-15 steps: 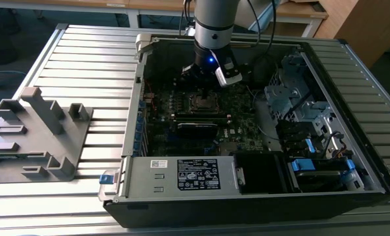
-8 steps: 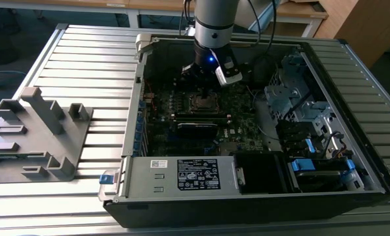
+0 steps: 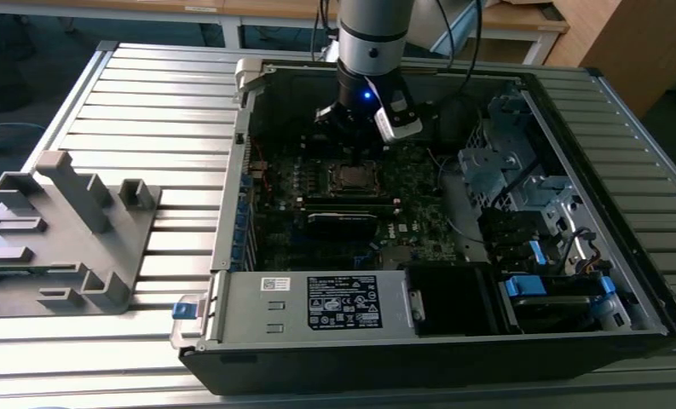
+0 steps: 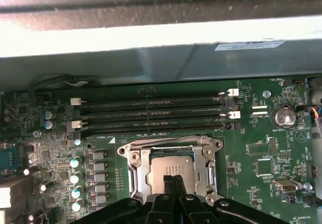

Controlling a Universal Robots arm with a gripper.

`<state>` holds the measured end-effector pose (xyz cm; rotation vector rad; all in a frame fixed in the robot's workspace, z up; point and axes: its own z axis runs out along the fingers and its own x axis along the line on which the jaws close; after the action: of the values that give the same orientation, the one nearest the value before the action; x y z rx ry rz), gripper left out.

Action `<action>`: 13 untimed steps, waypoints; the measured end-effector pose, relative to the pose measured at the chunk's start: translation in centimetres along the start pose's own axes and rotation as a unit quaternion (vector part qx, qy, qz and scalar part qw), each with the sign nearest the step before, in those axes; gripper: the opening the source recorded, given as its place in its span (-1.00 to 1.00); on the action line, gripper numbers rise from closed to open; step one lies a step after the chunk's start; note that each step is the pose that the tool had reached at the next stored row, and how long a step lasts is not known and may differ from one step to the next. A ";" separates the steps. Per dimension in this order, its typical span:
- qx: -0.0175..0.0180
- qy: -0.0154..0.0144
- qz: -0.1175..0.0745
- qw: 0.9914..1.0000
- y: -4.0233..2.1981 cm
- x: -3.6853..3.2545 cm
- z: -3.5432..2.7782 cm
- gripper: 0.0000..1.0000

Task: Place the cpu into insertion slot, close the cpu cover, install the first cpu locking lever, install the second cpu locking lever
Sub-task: 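Install the second cpu locking lever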

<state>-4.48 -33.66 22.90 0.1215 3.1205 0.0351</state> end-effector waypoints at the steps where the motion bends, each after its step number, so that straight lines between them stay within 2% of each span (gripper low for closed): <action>1: 0.000 0.000 0.000 1.000 0.00 0.00 -0.08 -0.79; 13: 0.000 0.000 0.000 1.000 0.00 0.00 -0.44 -0.79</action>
<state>-4.49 -33.67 23.33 0.1216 3.1209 0.0342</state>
